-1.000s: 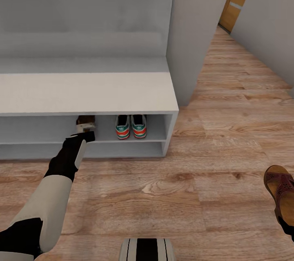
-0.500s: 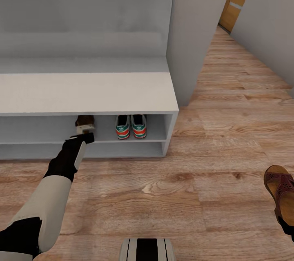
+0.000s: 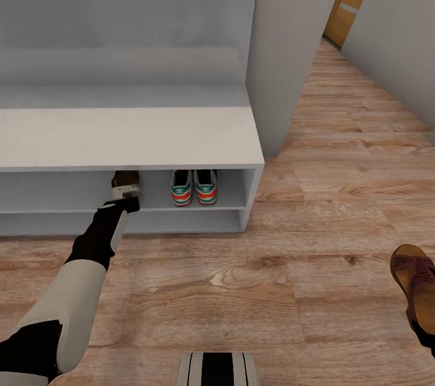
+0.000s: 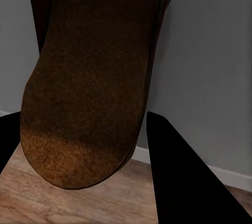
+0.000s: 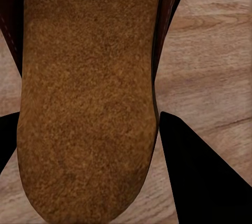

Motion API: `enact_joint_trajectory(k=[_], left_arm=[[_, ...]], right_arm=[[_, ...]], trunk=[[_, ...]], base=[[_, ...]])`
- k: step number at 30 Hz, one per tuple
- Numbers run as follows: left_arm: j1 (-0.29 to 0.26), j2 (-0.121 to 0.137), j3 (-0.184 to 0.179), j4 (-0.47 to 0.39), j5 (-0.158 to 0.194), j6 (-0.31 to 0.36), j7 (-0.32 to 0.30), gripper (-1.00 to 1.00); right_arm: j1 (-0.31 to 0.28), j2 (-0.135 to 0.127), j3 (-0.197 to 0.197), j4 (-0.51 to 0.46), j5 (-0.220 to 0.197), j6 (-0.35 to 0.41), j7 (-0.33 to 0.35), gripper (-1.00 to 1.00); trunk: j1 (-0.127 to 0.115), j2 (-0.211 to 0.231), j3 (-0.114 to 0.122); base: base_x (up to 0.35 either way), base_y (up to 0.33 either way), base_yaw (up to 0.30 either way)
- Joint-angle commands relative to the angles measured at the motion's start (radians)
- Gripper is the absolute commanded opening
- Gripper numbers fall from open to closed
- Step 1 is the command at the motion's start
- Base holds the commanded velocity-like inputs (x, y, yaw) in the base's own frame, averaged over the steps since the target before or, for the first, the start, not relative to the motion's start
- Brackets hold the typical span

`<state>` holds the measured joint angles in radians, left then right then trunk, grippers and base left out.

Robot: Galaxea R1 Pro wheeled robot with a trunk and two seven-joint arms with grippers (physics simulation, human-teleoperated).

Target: Pick up the two gym shoes and the two sandals from the corridor floor and place them onto the hallstand (shoe rack) in the corridor, making sure they are on the rack and not on the floor. Arrange them so the two gym shoes are next to each other and the two sandals are next to each other.

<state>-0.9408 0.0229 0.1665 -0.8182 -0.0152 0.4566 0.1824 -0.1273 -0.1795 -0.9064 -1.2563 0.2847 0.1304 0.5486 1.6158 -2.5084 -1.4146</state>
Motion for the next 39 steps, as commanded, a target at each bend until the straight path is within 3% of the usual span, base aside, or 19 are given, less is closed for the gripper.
enact_joint_trajectory(k=[1, 39], left_arm=[[0.0, 0.0, 0.001, 0.036, 0.001, 0.0, -0.003, -1.0], [0.0, -0.001, -0.001, 0.038, 0.001, -0.001, -0.003, -1.0]], right_arm=[[0.0, 0.0, 0.0, 0.0, -0.002, 0.002, -0.001, -1.0], [0.0, 0.0, 0.0, 0.0, -0.002, 0.002, -0.001, -1.0]], trunk=[[0.0, 0.0, 0.0], [0.0, 0.0, 0.0]], base=[[0.0, 0.0, 0.0], [0.08, 0.0, 0.0]])
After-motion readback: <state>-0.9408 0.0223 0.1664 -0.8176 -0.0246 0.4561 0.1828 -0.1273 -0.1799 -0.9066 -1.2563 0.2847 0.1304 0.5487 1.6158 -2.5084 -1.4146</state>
